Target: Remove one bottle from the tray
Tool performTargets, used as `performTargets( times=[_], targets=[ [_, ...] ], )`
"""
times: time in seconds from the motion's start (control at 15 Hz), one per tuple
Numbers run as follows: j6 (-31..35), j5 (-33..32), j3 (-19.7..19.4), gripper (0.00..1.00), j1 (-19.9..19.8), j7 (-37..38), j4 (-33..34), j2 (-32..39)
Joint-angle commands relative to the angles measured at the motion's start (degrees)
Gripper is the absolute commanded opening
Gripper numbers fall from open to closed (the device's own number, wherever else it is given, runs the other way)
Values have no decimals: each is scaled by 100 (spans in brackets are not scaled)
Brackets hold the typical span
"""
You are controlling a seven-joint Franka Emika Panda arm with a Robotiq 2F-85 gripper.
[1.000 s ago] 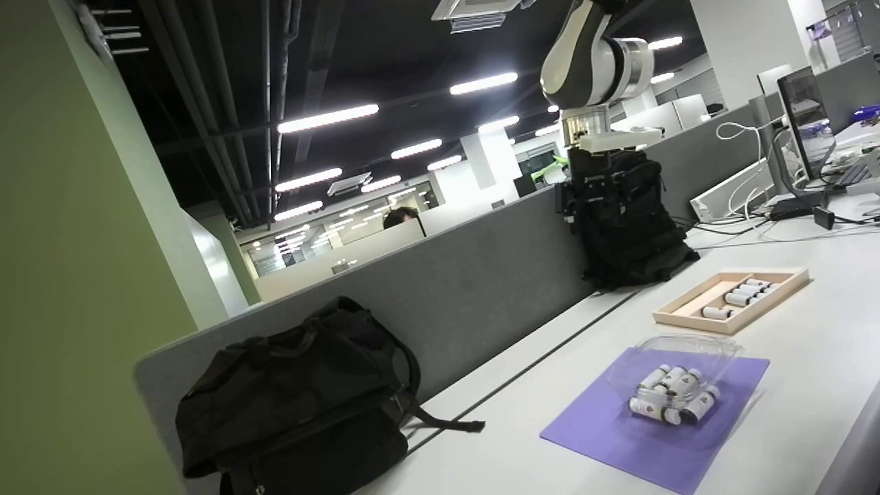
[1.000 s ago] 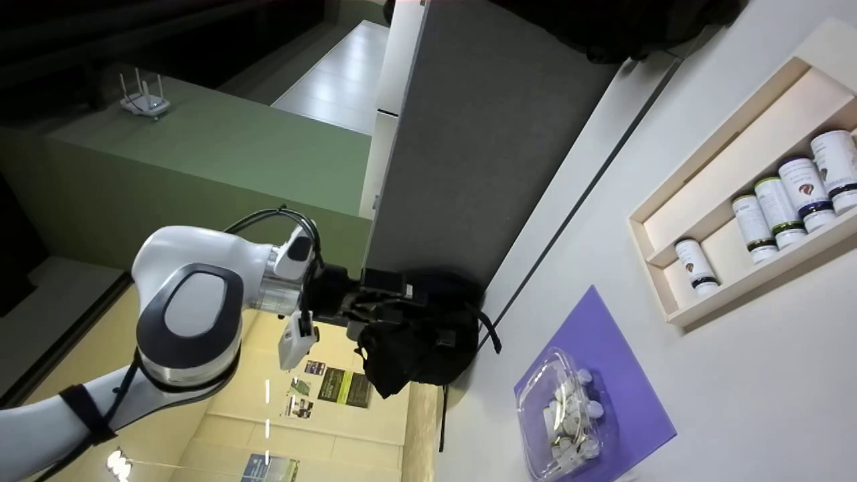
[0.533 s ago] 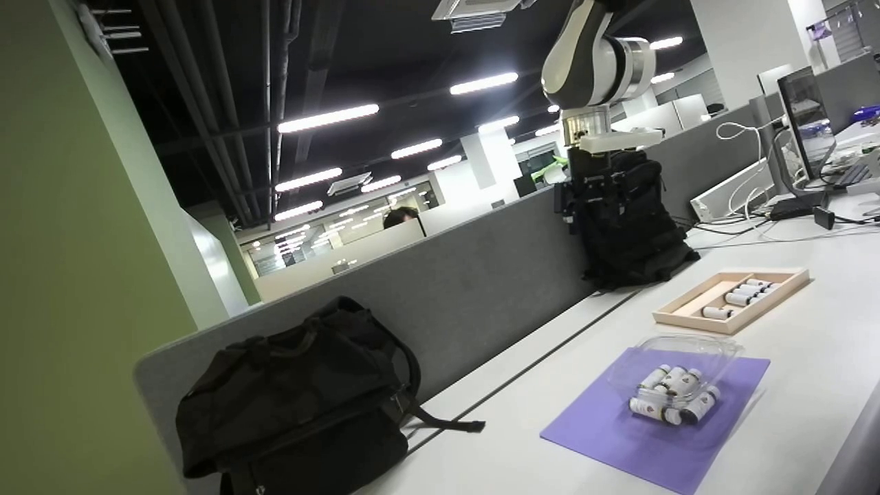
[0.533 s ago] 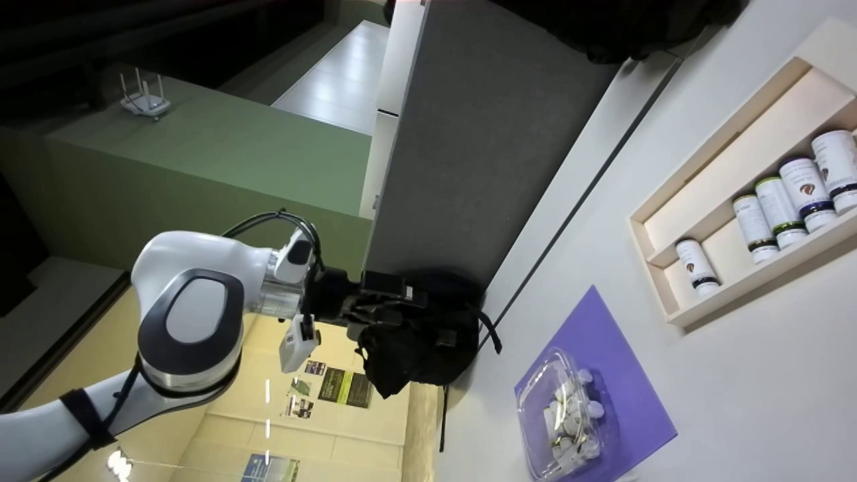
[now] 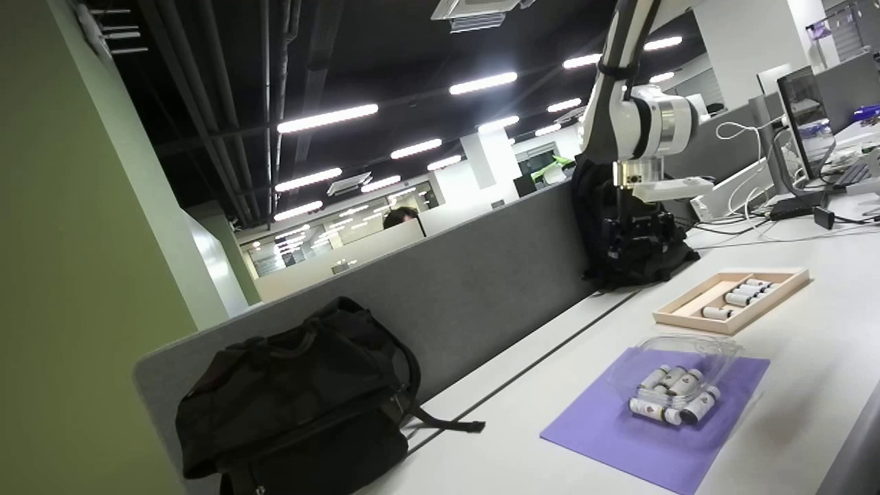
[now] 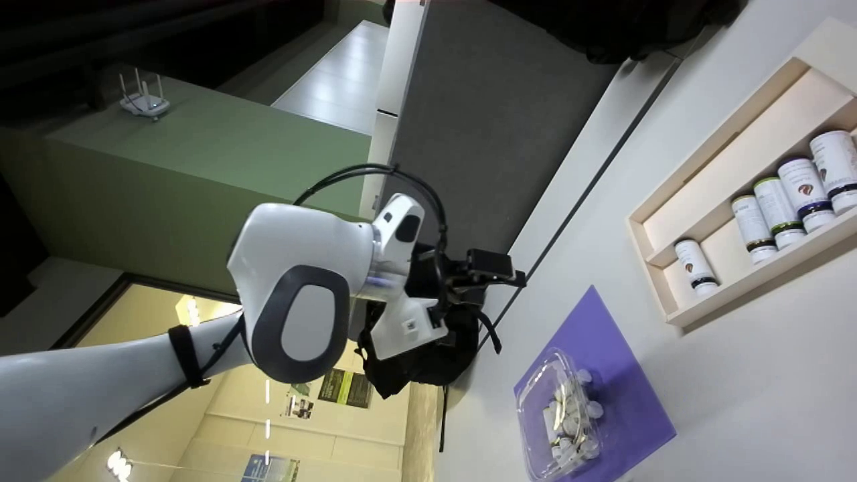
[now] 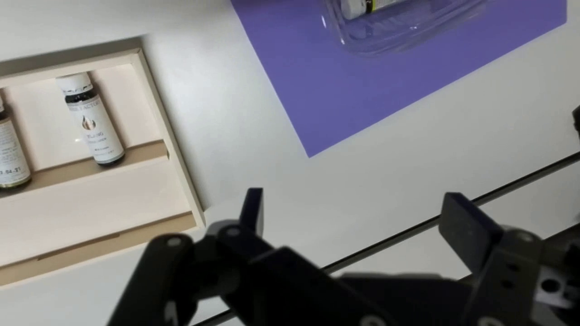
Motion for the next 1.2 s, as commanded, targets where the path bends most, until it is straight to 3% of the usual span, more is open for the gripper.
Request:
performTargets(
  times=[0.0,0.2,0.33,0.4,0.87,1.13],
  targets=[
    [220,769,201,100,-306,-1204,53,449],
    [52,660,117,100,-494,-2070,69,641],
    [-125,-5,-279,100,-346,-1531,145,809],
    [93,392,-35,100,-405,-1844,8,716],
    [-18,148,-262,100,-422,-1785,160,972],
    [541,418,-266,100,-663,-2038,310,1492]
  ],
)
